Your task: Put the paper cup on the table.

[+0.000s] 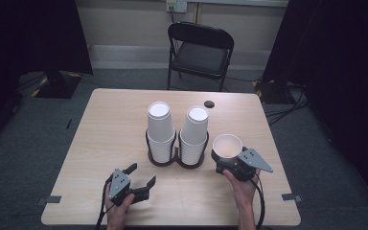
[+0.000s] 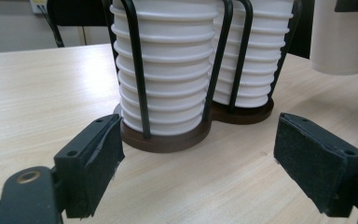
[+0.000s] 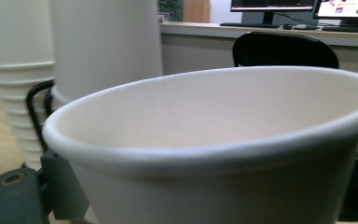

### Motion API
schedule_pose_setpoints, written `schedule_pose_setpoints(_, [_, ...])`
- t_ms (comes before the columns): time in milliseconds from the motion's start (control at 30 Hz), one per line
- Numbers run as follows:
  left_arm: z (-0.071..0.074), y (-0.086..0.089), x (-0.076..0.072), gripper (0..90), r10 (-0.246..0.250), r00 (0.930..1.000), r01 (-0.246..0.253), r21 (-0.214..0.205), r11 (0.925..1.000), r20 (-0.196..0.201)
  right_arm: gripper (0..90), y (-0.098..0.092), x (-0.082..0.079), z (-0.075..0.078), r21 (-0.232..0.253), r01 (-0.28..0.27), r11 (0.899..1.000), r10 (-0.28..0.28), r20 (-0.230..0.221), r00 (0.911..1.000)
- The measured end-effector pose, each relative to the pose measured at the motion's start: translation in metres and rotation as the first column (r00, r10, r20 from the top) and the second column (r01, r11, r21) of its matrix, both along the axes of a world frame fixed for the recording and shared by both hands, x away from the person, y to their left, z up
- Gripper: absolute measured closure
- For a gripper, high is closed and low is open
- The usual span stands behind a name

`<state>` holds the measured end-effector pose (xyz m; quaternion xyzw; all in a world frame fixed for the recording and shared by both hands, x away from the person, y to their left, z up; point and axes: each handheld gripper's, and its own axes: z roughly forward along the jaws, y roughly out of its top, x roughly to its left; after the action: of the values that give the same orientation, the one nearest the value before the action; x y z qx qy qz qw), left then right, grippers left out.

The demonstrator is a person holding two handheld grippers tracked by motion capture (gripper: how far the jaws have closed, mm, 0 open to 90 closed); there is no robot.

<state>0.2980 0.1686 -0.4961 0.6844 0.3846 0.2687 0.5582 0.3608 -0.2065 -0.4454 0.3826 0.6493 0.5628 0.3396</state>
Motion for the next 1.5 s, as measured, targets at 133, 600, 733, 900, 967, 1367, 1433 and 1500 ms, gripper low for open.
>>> schedule_pose_setpoints(133, [0.0,-0.004,-0.002,15.6,-0.002,0.9998,0.002,0.033,0.9995,0.017,10.5,-0.008,0.012,0.004,0.026,0.037,0.999,-0.037,-0.012,0.9992])
schedule_pose_setpoints(600, [-0.001,0.001,-0.003,15.7,0.028,0.9994,-0.027,-0.031,0.9991,0.019,10.4,-0.014,0.052,0.011,0.065,0.078,0.995,-0.077,-0.028,0.9967])
schedule_pose_setpoints(733, [-0.001,0.0,-0.004,15.8,0.029,0.999,-0.028,-0.021,0.9994,0.035,10.4,-0.014,0.068,0.007,0.068,0.083,0.994,-0.08,-0.048,0.9956])
schedule_pose_setpoints(900, [-0.001,0.001,-0.005,15.8,0.028,0.9988,-0.027,-0.026,0.9993,0.041,10.4,-0.009,0.085,-0.003,0.067,0.085,0.994,-0.08,-0.086,0.9931])
schedule_pose_setpoints(967, [-0.001,-0.001,-0.006,15.8,0.03,0.9983,-0.029,-0.011,0.9995,0.05,10.4,-0.008,0.089,-0.008,0.067,0.083,0.994,-0.075,-0.105,0.9916])
schedule_pose_setpoints(1367, [-0.001,0.0,-0.006,16.0,0.032,0.9982,-0.031,-0.027,0.9991,0.051,9.8,-0.005,0.108,-0.034,0.061,0.087,0.994,-0.076,-0.168,0.9828])
schedule_pose_setpoints(1433, [-0.001,0.0,-0.006,16.0,0.026,0.9981,-0.025,-0.019,0.9995,0.055,9.8,-0.005,0.109,-0.036,0.071,0.085,0.994,-0.072,-0.176,0.9818])
schedule_pose_setpoints(1500, [-0.001,0.0,-0.006,16.0,0.023,0.998,-0.022,-0.016,0.9996,0.058,9.6,-0.005,0.109,-0.038,0.069,0.082,0.994,-0.069,-0.179,0.9815])
